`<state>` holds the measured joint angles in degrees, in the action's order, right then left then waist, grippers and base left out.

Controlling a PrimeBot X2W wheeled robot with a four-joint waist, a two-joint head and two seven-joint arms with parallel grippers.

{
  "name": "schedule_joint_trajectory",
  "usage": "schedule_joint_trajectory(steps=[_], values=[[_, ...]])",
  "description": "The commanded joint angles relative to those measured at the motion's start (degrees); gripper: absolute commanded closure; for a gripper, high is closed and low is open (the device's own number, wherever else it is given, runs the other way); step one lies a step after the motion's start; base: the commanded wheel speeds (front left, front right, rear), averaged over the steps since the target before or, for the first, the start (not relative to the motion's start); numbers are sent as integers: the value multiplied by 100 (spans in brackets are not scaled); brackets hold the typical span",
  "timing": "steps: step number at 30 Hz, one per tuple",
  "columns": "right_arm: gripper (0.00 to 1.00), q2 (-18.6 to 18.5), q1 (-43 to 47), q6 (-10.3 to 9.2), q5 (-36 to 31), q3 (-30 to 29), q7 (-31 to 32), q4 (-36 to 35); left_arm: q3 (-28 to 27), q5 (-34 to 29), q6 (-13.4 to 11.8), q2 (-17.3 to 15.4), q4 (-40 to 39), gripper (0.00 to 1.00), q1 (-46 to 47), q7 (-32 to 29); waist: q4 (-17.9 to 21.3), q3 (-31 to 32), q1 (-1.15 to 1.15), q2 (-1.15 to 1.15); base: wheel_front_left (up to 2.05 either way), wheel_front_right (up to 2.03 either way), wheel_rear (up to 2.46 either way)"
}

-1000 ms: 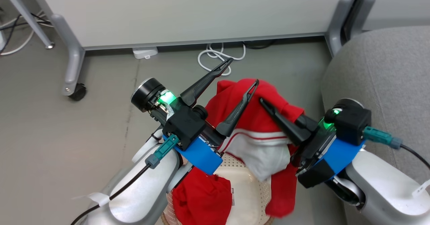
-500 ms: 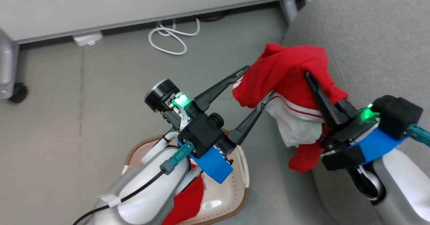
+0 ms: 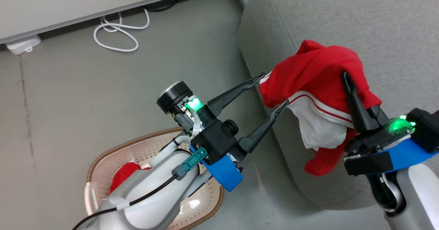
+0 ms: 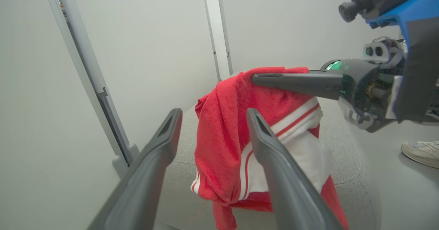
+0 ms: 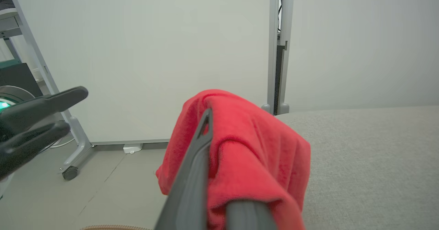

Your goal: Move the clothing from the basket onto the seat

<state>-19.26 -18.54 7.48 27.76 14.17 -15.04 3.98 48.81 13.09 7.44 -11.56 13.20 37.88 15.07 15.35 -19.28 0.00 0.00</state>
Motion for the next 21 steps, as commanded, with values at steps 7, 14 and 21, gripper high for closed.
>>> schedule_joint_trajectory(steps=[7, 14, 21], values=[[100, 24, -532, 3, -279, -495, -22, -229, -139, -43, 3, -87, -56, 0, 161, 16, 75, -260, 0, 0, 0, 0, 0], [95, -396, -1773, 2, -668, -1469, -21, -377, -170, -181, 3, -162, -87, 0, 478, 16, -104, -950, 0, 0, 0, 0, 0], [100, -1163, -2852, 2, -777, -2438, -19, 173, -66, -269, 3, -159, -120, 0, 944, 16, -347, -1727, 0, 0, 0, 0, 0]])
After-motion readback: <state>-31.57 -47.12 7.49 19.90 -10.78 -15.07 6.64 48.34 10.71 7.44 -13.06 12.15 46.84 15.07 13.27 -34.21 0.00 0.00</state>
